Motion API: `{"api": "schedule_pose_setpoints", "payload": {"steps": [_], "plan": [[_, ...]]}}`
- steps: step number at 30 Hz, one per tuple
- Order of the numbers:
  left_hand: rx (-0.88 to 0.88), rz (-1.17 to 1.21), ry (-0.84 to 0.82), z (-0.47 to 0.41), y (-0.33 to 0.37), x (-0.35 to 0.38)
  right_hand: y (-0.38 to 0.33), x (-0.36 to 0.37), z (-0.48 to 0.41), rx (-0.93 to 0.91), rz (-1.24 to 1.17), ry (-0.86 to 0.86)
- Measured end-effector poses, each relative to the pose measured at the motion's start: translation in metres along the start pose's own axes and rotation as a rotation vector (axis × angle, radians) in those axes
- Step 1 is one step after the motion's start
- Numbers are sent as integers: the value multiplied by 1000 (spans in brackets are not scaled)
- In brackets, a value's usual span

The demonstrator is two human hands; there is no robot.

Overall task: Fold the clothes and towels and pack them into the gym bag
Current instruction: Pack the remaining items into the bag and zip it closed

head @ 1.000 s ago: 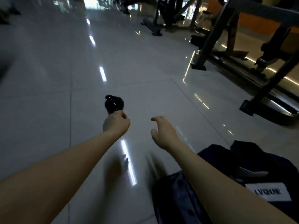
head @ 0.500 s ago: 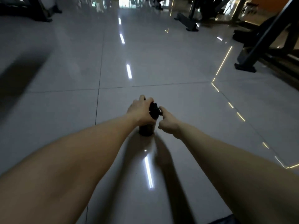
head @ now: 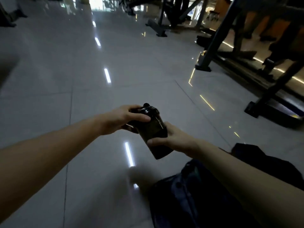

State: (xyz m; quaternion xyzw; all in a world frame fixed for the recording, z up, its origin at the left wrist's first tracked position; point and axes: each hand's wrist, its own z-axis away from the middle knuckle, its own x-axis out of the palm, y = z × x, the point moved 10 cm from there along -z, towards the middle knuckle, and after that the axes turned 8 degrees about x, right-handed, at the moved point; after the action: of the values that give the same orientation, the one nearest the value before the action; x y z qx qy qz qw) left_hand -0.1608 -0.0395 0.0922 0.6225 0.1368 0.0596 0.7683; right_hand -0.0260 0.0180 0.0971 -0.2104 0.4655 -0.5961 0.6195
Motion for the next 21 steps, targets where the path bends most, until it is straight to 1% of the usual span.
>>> {"api": "schedule_pose_setpoints", "payload": {"steps": [2, 4, 5, 7, 8, 9, 11, 12, 13, 15, 17, 21], "plan": [[1, -19, -22, 16, 4, 45, 30, -6, 38, 68, 172, 8], [6, -90, 2, 28, 0, 82, 64, -19, 74, 178, 344, 68], [12, -137, 28, 33, -4, 97, 80, -29, 91, 206, 431, 132], [38, -221, 82, 42, -12, 123, 105, -50, 121, 234, 653, 342], [52, -271, 107, 46, -17, 135, 119, -56, 135, 267, 739, 441], [63, -326, 130, 50, -22, 145, 133, -56, 146, 319, 789, 498], [68, -370, 187, 62, -36, 164, 162, -45, 162, 420, 875, 521], [76, -366, 216, 67, -43, 173, 170, -39, 165, 439, 949, 535], [87, -365, 240, 71, -49, 182, 174, -34, 168, 439, 1031, 559], [115, -369, 278, 78, -63, 201, 177, -24, 171, 382, 1163, 612], [121, -313, 314, 83, -79, 217, 185, -18, 173, 340, 1185, 642], [113, -282, 352, 83, -100, 232, 202, -22, 184, 354, 1142, 670]]}}
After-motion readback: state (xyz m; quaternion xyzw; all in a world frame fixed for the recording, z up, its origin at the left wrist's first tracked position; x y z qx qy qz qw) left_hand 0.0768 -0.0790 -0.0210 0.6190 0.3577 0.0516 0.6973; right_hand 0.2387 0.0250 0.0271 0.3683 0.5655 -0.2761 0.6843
